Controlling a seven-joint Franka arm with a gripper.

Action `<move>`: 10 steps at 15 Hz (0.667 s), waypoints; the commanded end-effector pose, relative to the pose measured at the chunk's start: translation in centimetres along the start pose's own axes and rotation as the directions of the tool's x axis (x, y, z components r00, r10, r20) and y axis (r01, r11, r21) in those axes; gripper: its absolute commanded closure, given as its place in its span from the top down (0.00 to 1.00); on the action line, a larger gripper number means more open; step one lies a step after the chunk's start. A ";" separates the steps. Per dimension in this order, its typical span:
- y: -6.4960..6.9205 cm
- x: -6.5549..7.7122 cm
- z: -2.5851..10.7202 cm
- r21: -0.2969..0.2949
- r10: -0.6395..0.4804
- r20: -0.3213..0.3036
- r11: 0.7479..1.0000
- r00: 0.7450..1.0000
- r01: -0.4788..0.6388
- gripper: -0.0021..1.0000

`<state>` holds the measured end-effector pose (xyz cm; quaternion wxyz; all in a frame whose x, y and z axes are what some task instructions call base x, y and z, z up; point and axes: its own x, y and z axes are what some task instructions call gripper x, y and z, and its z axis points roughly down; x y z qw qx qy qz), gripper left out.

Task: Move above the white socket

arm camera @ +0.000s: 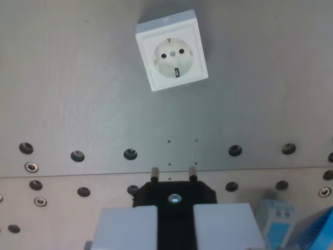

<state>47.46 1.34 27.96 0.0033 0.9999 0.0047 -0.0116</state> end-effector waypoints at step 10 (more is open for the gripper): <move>0.8 0.1 6.0 -0.024 -0.213 -0.089 0.977 0.973 0.212 0.00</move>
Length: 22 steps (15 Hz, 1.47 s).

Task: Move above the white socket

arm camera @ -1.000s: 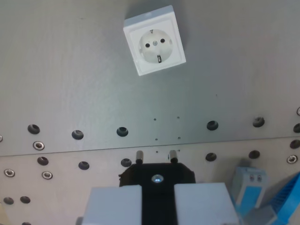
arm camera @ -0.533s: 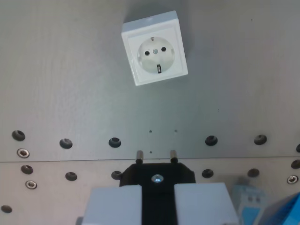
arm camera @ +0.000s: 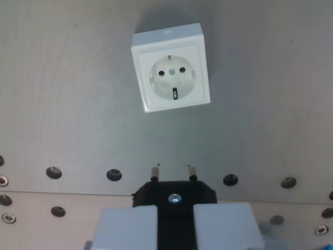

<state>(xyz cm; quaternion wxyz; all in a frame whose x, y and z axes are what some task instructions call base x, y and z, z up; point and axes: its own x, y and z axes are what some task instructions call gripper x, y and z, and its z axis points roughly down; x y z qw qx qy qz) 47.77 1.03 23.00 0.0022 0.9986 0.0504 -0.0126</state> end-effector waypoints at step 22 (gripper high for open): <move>0.8 -0.1 10.8 -0.042 -0.219 -0.101 0.976 0.971 0.216 0.00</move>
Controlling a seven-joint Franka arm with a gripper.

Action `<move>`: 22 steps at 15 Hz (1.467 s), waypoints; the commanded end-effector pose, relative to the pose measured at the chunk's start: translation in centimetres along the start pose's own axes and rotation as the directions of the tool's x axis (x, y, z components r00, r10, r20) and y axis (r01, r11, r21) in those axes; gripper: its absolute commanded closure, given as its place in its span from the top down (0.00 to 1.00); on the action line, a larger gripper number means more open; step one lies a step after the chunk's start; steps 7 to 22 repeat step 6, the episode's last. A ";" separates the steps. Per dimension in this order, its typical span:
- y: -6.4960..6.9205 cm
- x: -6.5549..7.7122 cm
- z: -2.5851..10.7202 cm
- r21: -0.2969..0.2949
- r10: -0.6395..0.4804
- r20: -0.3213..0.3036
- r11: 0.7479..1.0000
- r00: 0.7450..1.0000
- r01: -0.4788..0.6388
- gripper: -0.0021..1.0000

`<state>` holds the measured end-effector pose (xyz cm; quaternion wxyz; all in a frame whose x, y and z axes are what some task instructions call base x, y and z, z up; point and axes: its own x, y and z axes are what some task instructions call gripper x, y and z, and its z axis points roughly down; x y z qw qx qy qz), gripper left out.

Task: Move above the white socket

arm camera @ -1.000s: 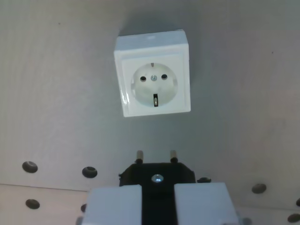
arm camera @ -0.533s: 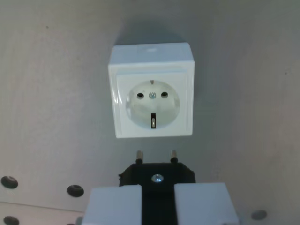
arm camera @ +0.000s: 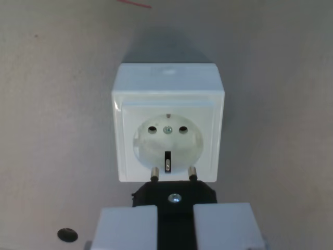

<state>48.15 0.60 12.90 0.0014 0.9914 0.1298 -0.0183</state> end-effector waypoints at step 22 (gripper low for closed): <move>0.2 -0.9 1.6 -0.044 -0.057 -0.116 0.998 0.992 0.052 0.00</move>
